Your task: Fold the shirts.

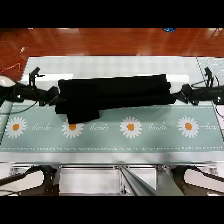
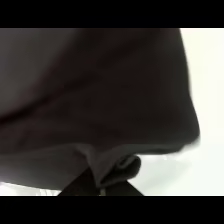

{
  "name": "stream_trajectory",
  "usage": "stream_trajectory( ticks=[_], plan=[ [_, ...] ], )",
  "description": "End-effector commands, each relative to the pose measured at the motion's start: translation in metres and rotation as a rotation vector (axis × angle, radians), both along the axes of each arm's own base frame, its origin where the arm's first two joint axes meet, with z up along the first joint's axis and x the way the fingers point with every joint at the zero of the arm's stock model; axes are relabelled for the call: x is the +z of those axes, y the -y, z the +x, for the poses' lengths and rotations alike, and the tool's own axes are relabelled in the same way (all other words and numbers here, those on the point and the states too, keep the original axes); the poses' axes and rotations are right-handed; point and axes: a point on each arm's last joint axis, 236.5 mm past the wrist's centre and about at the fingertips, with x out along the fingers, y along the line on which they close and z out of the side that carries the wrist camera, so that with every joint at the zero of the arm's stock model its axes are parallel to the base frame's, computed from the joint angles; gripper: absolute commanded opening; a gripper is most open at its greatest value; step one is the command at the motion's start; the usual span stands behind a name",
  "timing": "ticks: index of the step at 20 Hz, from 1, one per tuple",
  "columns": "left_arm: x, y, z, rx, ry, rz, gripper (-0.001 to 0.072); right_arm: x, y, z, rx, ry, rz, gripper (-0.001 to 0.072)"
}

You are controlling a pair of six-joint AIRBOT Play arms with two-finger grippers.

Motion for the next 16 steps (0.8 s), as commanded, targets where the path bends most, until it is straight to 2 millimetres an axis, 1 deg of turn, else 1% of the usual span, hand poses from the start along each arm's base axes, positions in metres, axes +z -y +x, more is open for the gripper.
stream_trajectory(
  ticks=[1, 4, 6, 8, 10, 12, 16],
  plan=[
    [-0.009, -0.002, 0.05, 0.014, -0.012, -0.008, 0.0025, 0.011, -0.007, 0.053, -0.003, 0.054, 0.006, 0.0027],
    [-0.014, -0.003, 0.089, 0.035, -0.023, -0.022, 0.0025, 0.002, -0.011, 0.088, 0.001, 0.044, 0.021, 0.0027],
    [-0.015, -0.004, 0.111, 0.02, -0.012, -0.027, 0.0025, -0.005, -0.006, 0.107, -0.017, 0.033, 0.034, 0.0027],
    [-0.014, -0.007, 0.132, 0.028, 0.007, -0.028, 0.0025, -0.009, -0.003, 0.121, -0.017, 0.034, 0.039, 0.0027],
    [-0.013, -0.01, 0.149, 0.035, 0.025, -0.028, 0.0025, -0.012, -0.006, 0.132, -0.011, 0.04, 0.052, 0.0027],
    [-0.019, -0.01, 0.158, 0.024, 0.025, -0.03, 0.0025, -0.019, -0.008, 0.139, -0.013, 0.04, 0.059, 0.0027],
    [-0.042, -0.008, 0.166, 0.027, 0.02, -0.023, 0.0025, -0.035, -0.008, 0.147, -0.036, 0.024, 0.088, 0.0028]
  ],
)
